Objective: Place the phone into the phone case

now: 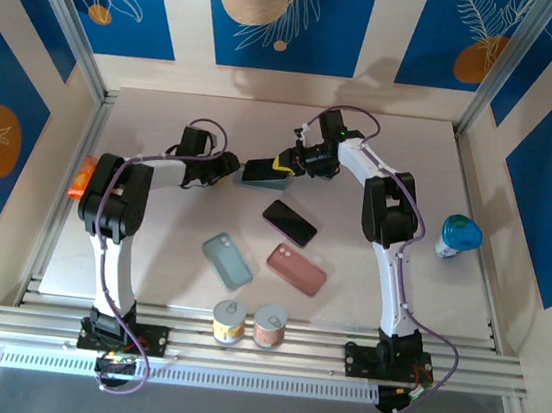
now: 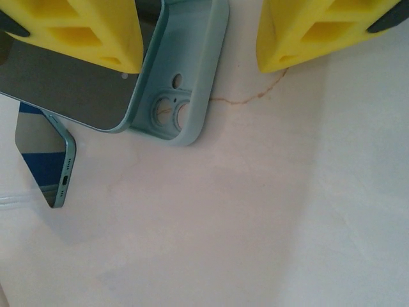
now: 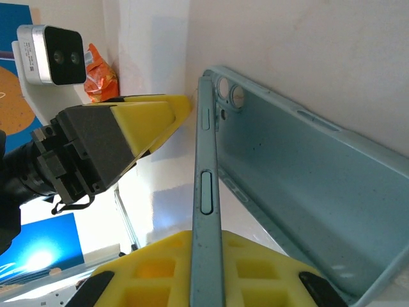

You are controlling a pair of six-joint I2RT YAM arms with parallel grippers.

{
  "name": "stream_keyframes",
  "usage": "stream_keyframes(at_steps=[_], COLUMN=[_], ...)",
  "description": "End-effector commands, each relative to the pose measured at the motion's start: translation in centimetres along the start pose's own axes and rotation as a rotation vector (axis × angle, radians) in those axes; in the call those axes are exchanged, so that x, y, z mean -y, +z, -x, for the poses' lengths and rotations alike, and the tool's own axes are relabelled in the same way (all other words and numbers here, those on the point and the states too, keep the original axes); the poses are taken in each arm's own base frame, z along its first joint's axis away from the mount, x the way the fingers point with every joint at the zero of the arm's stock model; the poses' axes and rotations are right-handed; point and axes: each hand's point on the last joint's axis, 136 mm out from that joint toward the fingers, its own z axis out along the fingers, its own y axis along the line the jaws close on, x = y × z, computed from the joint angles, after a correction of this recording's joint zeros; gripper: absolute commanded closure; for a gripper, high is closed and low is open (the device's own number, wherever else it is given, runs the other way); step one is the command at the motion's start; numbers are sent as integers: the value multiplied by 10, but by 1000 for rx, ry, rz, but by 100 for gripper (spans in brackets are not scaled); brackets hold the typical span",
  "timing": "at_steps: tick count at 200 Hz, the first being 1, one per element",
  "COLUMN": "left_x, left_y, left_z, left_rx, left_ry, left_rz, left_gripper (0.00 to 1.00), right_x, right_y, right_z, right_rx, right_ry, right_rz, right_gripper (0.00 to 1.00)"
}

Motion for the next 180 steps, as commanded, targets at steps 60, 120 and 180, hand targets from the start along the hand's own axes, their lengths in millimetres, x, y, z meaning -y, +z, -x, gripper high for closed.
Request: stream_keyframes(at_steps=[60,120,180], left_x=[8,8,8], left_y=[7,13,21], left_z=[5,-4,-19], left_rx=[-4,-9,-39], left_ry=[-10,-14,-19], left_rz=[-54,-64,-70], left_gripper=[49,48,48], right_x=[5,12,13], right_y=[11,19,33], right_z=[-8,-13,-14], right_rx=[-51,-69,-84], right_ry=[28,43,60], right_rz=[6,-30,-34], right_gripper=[100,100,100])
